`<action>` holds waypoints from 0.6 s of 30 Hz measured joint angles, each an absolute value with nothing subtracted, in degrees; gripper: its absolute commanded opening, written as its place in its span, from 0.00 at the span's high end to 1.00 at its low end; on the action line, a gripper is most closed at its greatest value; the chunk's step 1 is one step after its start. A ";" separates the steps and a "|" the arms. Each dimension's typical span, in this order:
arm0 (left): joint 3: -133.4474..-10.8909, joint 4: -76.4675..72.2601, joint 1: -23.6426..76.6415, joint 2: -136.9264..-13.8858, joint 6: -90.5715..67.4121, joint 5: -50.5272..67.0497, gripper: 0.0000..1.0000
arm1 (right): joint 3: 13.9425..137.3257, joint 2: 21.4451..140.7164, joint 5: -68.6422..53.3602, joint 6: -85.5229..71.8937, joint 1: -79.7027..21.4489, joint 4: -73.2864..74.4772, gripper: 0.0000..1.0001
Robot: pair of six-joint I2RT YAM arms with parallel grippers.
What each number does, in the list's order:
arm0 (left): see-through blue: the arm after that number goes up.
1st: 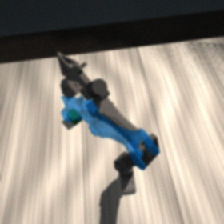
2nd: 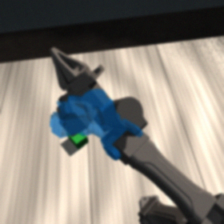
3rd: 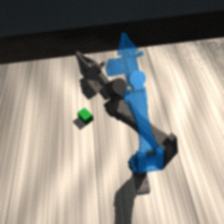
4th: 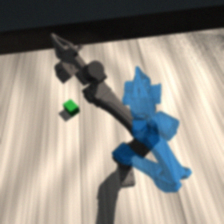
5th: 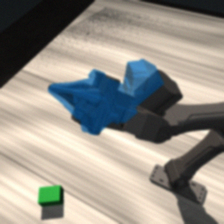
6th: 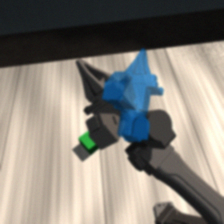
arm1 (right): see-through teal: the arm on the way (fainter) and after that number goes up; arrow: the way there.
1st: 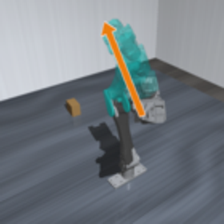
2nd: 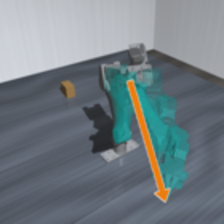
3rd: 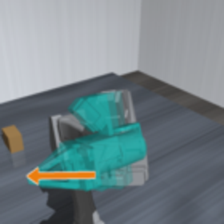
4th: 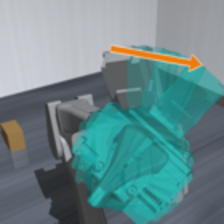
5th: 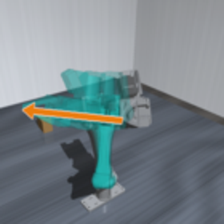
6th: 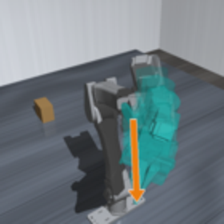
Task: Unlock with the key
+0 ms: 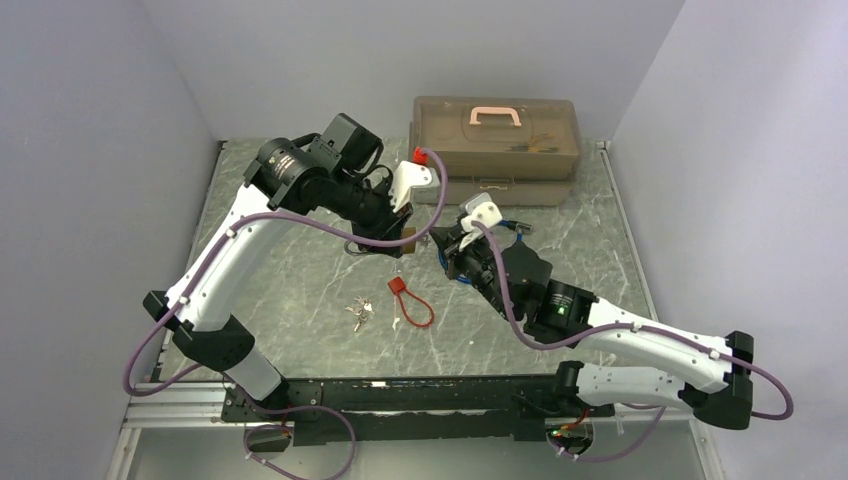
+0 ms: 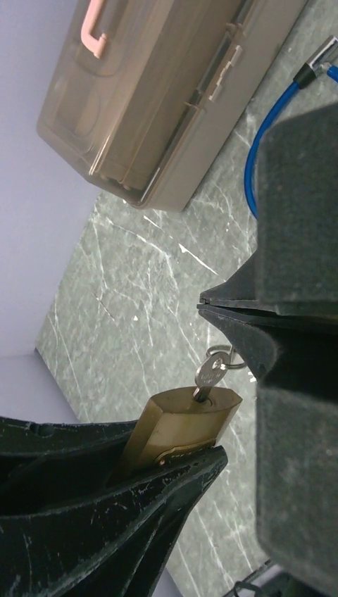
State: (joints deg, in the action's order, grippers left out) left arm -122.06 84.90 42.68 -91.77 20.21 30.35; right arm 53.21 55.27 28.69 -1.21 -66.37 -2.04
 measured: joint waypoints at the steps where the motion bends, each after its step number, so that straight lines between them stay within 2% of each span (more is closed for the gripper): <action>1: -122.06 84.90 42.65 -91.77 20.18 30.37 1.00 | 53.21 55.59 29.26 -0.69 -66.76 -2.44 1.00; 18: -122.17 86.74 42.17 -91.77 19.38 30.20 1.00 | 53.82 62.17 39.53 4.73 -73.01 -9.45 1.00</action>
State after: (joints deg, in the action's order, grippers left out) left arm -122.17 86.74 42.17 -91.77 19.38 30.20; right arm 53.82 62.17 39.53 4.73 -73.01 -9.45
